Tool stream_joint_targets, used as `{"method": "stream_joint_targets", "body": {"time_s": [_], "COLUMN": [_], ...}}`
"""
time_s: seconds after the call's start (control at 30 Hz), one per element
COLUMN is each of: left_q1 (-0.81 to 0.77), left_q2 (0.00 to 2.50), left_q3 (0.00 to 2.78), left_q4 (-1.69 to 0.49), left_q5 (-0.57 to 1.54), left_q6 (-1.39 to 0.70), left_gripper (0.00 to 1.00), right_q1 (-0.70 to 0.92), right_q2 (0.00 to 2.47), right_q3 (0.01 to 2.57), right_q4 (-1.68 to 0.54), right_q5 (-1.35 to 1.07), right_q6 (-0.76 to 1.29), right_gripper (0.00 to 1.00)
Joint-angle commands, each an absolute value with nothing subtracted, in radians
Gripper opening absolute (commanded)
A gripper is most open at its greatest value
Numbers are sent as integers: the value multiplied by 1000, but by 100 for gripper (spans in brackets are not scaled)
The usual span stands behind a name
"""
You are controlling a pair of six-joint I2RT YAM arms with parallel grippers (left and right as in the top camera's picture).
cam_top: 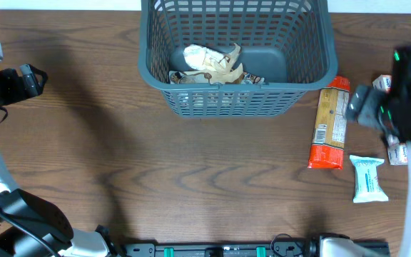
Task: Pack container
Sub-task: 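Raise the left arm aside and move the right gripper to the pasta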
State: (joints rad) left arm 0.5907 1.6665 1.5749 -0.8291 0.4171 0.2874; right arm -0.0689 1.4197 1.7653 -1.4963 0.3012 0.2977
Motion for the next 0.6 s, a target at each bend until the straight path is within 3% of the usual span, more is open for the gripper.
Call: {"method": "stream_joint_targets", "body": {"time_s": [0.0, 0.23, 0.57], "left_q1": [588, 541, 397], "left_q2": [1668, 1668, 1669], "left_q3": [1576, 1576, 1576], "left_q4": [-828, -838, -867], "left_q5": [431, 430, 360], "left_q6": [279, 361, 469], "left_gripper": [98, 99, 99], "right_q1": [-108, -138, -143], "right_q2": [1511, 1688, 1742], "right_q3": [1764, 1764, 1677], "right_q4": [-1456, -1355, -1239], "right_q5": [237, 144, 100], "right_q6": [239, 194, 178], "right_gripper": [99, 99, 99]}}
